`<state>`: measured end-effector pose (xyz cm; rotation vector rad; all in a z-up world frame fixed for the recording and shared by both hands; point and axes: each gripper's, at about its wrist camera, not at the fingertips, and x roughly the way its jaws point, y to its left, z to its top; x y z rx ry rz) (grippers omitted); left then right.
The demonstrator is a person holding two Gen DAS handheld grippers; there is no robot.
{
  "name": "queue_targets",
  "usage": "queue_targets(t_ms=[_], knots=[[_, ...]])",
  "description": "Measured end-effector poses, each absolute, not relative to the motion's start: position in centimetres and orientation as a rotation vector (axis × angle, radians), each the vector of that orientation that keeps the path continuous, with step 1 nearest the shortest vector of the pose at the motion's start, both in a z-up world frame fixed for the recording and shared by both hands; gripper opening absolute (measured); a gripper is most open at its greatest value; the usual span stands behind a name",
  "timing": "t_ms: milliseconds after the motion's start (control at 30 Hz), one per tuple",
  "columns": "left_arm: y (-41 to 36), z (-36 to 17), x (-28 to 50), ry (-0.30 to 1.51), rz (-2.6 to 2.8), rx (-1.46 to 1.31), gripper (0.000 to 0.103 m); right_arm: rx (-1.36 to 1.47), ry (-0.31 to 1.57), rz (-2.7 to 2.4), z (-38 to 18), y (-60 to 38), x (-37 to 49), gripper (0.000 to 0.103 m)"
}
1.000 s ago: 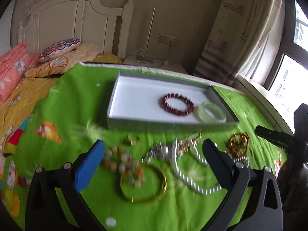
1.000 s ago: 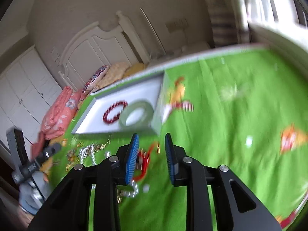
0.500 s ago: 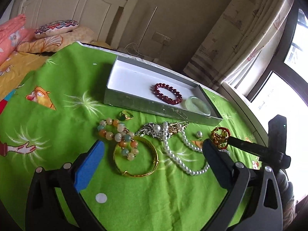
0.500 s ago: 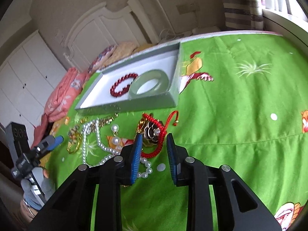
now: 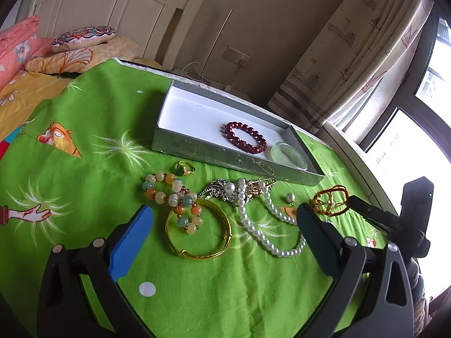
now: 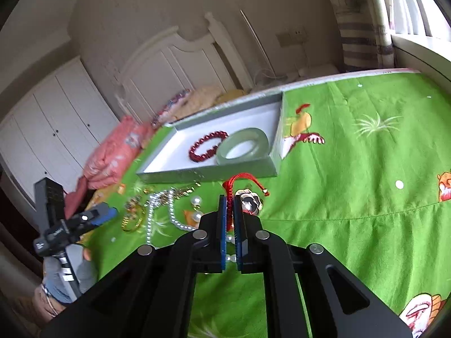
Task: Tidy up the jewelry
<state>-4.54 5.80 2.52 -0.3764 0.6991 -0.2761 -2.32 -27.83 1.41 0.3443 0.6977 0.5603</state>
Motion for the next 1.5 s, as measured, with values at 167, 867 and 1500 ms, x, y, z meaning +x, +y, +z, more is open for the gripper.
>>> queue_targets(t_ms=[167, 867, 1500], knots=[[5.8, 2.5, -4.5, 0.700, -0.273, -0.380, 0.101, 0.433, 0.644, 0.655, 2.1, -28.5, -3.0, 0.008], [5.8, 2.6, -4.6, 0.696, -0.283, -0.389, 0.101, 0.157, 0.882, 0.694, 0.6, -22.4, -6.6, 0.057], [6.1, 2.5, -4.9, 0.682, -0.300, -0.411, 0.101, -0.252, 0.866, 0.526, -0.3, -16.8, -9.5, 0.013]])
